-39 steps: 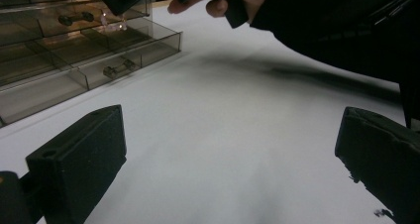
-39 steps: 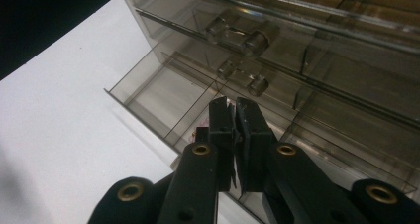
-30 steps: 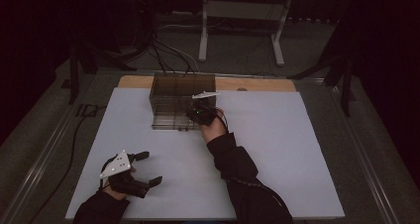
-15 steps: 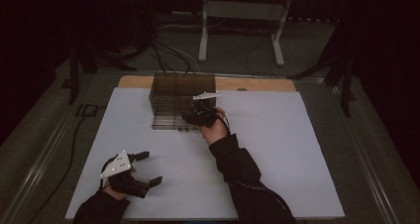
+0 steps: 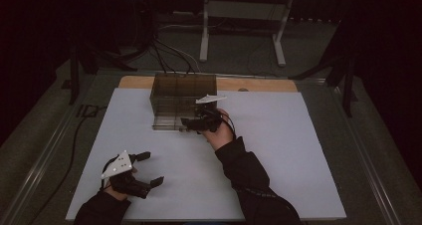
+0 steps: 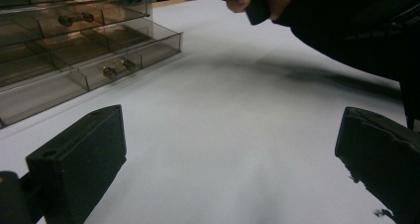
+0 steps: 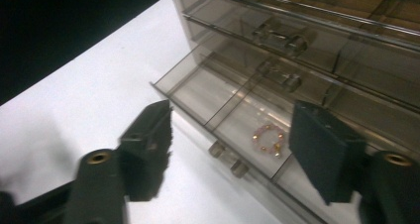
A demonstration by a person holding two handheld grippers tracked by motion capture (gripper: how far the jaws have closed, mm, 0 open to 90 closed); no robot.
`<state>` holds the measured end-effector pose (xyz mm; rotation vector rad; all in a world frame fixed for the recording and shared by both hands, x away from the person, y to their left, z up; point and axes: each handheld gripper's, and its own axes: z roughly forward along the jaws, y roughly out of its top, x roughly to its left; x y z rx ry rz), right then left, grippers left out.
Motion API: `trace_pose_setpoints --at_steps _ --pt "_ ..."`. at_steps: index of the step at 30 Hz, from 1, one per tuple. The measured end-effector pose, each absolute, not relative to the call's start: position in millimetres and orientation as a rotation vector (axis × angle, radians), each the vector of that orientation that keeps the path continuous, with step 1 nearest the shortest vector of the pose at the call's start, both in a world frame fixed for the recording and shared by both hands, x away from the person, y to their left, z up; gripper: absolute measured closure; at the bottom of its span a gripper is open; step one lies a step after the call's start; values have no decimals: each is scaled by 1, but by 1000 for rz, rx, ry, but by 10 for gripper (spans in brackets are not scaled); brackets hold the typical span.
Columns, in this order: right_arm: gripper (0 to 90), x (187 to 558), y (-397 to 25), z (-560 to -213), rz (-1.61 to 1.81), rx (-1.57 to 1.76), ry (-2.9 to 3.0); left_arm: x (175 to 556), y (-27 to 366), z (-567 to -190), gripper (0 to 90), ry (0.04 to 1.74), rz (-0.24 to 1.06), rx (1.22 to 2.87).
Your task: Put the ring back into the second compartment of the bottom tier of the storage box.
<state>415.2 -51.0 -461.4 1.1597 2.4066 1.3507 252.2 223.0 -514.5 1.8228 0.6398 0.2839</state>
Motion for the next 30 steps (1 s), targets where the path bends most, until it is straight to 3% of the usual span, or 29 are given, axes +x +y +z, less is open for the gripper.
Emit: trace_pose_setpoints --at_steps 4,8,18,30 --pt "205 413 -54 -461 1376 1101 2469 253 223 -515 6 644 285 1816" --pt "196 413 -54 -461 1380 1090 2490 255 223 -515 6 653 284 1808" --pt "10 407 -58 -462 1416 1031 2559 254 222 -515 5 650 292 1818" --pt "0 393 -75 -449 1435 991 2508 252 222 -514 5 634 300 1823"
